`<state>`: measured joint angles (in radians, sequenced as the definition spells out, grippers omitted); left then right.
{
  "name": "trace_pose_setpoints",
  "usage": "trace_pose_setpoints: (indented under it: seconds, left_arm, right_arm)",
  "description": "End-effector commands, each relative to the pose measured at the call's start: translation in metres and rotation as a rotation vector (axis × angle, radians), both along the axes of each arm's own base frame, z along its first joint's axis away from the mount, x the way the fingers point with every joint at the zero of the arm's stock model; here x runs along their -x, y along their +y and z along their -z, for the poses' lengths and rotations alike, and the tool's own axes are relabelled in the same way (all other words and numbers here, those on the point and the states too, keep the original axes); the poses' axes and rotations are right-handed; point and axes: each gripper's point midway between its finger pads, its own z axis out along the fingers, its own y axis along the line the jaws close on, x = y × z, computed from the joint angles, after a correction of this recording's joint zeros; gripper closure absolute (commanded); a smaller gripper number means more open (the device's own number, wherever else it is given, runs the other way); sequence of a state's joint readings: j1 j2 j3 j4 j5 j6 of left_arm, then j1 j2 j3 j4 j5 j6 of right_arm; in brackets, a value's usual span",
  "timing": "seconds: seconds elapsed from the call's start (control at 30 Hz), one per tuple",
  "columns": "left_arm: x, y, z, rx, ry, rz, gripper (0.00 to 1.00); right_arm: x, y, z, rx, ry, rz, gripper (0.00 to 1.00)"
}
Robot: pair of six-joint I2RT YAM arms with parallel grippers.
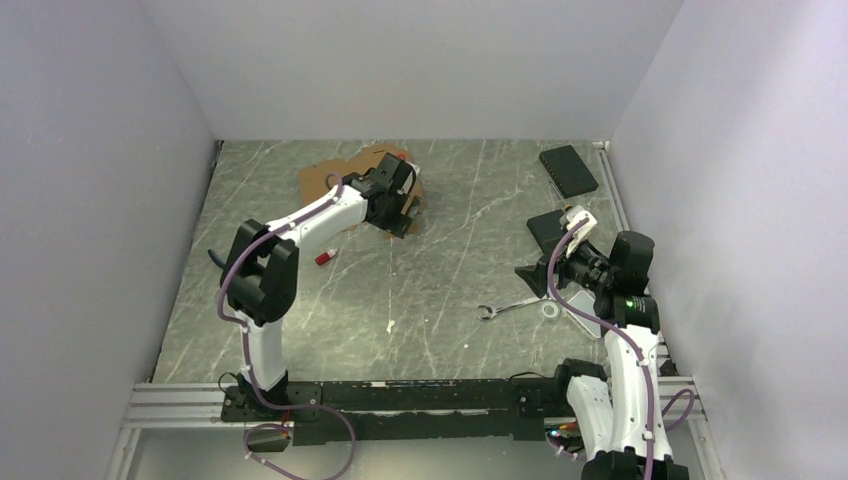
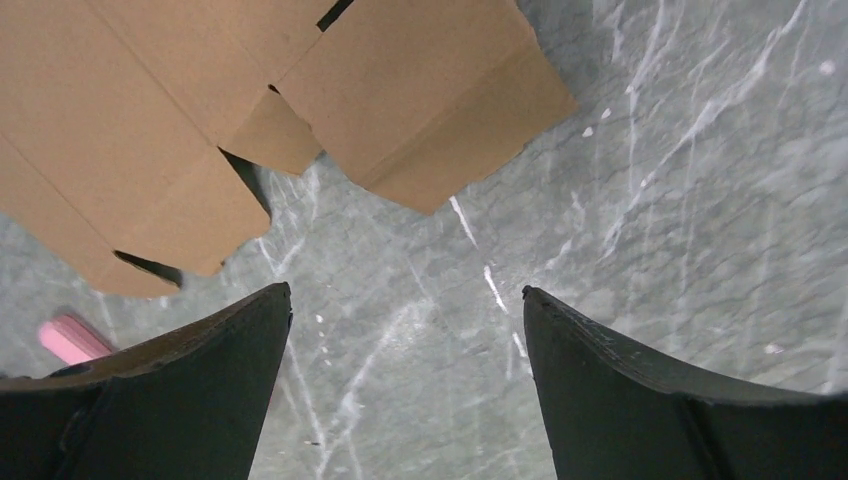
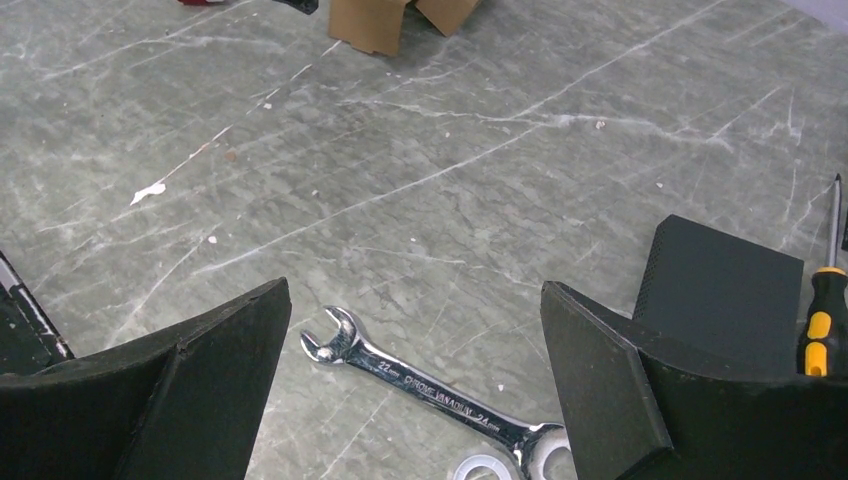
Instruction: Fold the paper box
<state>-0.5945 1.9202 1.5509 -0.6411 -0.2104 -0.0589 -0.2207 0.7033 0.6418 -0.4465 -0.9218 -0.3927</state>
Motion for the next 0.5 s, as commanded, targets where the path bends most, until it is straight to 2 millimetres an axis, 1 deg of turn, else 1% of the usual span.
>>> trace_pose_setpoints:
  seconds: [0.0, 0.03, 0.07, 0.13, 0.17, 0.2, 0.27, 0.3, 0.33, 0.43, 0.47]
  left_arm:
    - [-0.009, -0.005, -0.032, 0.160, -0.052, -0.191, 0.10]
    - [-0.007, -0.006, -0.038, 0.228, -0.040, -0.226, 0.12]
    - [-0.007, -0.006, -0.035, 0.305, -0.011, -0.268, 0.12]
    - [-0.007, 0.000, -0.042, 0.526, 0.033, -0.351, 0.14]
    - [-0.005, 0.002, -0.040, 0.643, 0.074, -0.379, 0.17]
    - [-0.007, 0.007, -0.040, 0.750, 0.088, -0.401, 0.21]
    - [-0.003, 0.012, -0.040, 0.906, 0.114, -0.401, 0.25]
    - [-0.003, 0.015, -0.042, 0.957, 0.102, -0.398, 0.25]
    - [-0.001, 0.017, -0.038, 0.989, 0.097, -0.400, 0.25]
    - [-0.008, 0.021, -0.042, 1.060, 0.071, -0.389, 0.25]
    - [-0.012, 0.024, -0.040, 1.073, 0.074, -0.393, 0.25]
  right_arm:
    - [-0.004, 0.003, -0.008, 0.010, -0.054, -0.027, 0.00]
    - [-0.003, 0.004, -0.008, 0.010, -0.055, -0.028, 0.00]
    - [-0.003, 0.004, -0.008, 0.011, -0.057, -0.030, 0.00]
    - [-0.002, 0.005, -0.008, 0.012, -0.057, -0.033, 0.00]
    - [-0.002, 0.005, -0.007, 0.012, -0.055, -0.033, 0.00]
    - [-0.002, 0.005, -0.007, 0.012, -0.054, -0.035, 0.00]
    - [-0.002, 0.006, -0.006, 0.011, -0.051, -0.039, 0.00]
    - [-0.002, 0.006, -0.006, 0.011, -0.051, -0.041, 0.00]
    - [-0.002, 0.007, -0.006, 0.011, -0.050, -0.044, 0.00]
    - [-0.002, 0.009, -0.005, 0.009, -0.049, -0.051, 0.00]
    - [-0.002, 0.009, -0.005, 0.010, -0.049, -0.052, 0.00]
